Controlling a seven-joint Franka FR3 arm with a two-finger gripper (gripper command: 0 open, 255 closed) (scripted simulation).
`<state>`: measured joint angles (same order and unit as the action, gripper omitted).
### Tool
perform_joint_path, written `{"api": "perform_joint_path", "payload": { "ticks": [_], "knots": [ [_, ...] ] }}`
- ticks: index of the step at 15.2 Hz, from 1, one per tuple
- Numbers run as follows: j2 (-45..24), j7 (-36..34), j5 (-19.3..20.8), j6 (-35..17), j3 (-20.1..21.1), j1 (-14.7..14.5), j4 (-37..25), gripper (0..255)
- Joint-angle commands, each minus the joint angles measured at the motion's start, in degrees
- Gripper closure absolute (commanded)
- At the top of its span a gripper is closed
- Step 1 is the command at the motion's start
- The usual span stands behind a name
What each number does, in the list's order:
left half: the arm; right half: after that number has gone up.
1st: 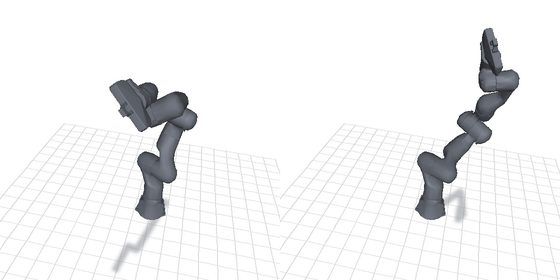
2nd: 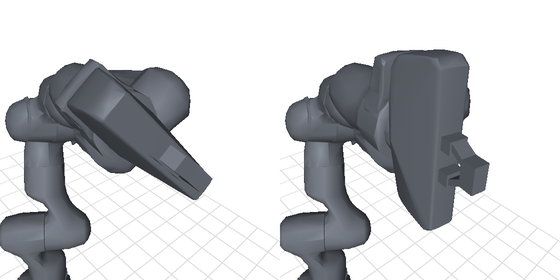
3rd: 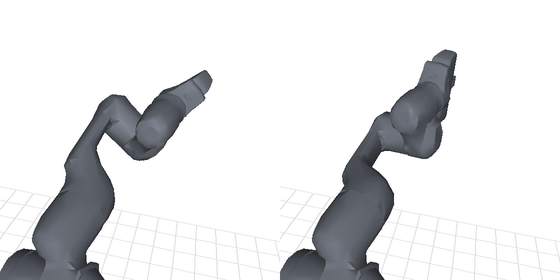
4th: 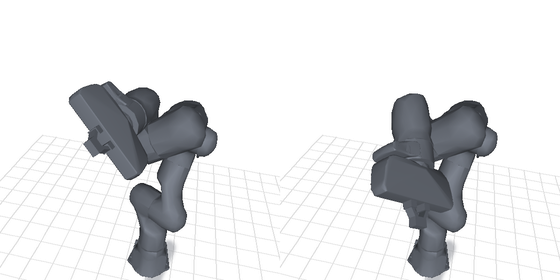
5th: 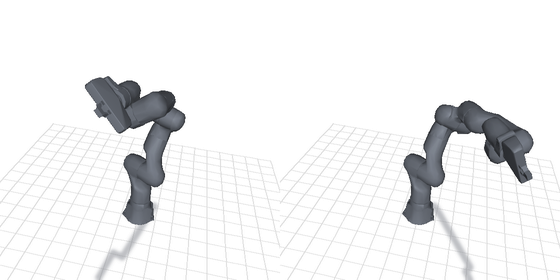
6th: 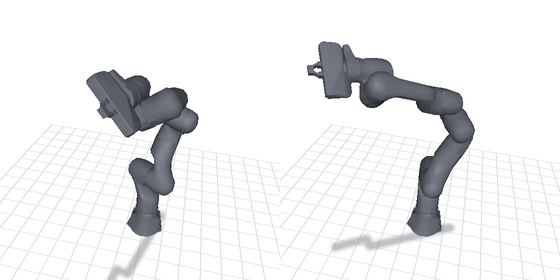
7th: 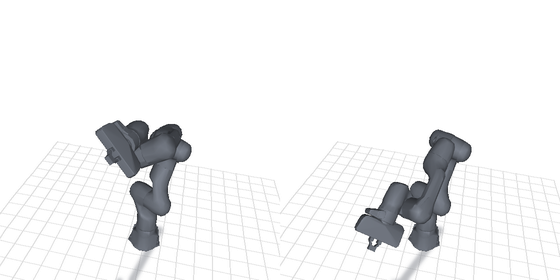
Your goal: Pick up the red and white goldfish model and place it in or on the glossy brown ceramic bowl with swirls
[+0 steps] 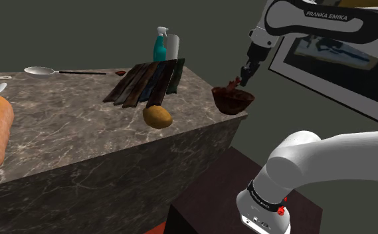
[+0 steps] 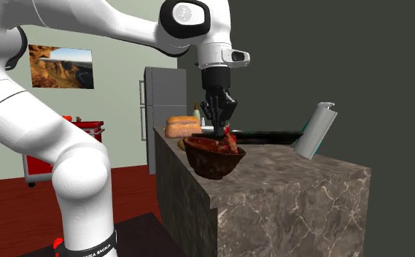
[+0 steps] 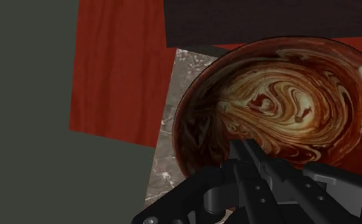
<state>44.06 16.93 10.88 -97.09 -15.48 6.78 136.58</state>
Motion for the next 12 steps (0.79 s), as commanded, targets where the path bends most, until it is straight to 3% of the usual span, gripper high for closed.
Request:
{"api": "perform_joint_path", "payload": {
  "ticks": [1,11,12],
  "knots": [
    [0.3,-0.2,0.2,-1.6,-0.1,0.1,1.9,255],
    [0.5,-0.2,0.5,-3.3,-0.4,0.2,3.8,255],
    [0.5,-0.2,0.5,-3.3,-0.4,0.2,3.8,0]
  ]
}}
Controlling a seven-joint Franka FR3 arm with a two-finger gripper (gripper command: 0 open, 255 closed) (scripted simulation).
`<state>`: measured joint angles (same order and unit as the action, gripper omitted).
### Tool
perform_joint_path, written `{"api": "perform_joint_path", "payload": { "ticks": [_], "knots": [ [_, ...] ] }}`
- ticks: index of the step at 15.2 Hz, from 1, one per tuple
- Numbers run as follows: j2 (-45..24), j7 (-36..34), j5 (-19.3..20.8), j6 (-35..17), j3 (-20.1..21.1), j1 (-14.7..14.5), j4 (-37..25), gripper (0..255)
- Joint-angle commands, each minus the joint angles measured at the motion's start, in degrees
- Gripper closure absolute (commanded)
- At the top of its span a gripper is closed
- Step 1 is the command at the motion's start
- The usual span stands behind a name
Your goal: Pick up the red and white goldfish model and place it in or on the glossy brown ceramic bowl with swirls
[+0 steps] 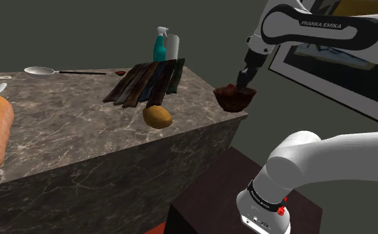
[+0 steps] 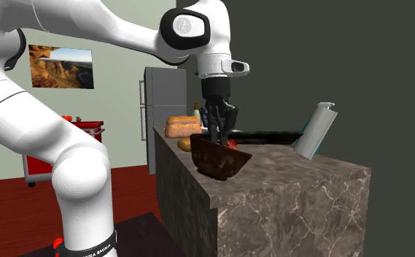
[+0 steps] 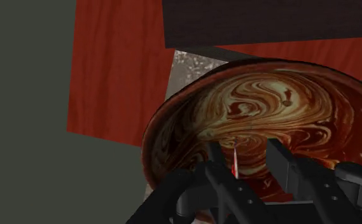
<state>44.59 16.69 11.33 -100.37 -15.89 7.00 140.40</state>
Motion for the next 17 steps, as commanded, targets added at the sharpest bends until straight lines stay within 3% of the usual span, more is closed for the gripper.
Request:
{"api": "perform_joint_path", "payload": {
  "ticks": [1,5,9,17],
  "knots": [
    [0.0,0.0,0.0,0.0,0.0,0.0,0.0,0],
    [0.0,0.0,0.0,0.0,0.0,0.0,0.0,0],
    [-0.8,0.3,-1.0,7.0,1.1,-0.4,-7.7,0],
    [-0.8,0.3,-1.0,7.0,1.1,-0.4,-7.7,0]
  ]
}}
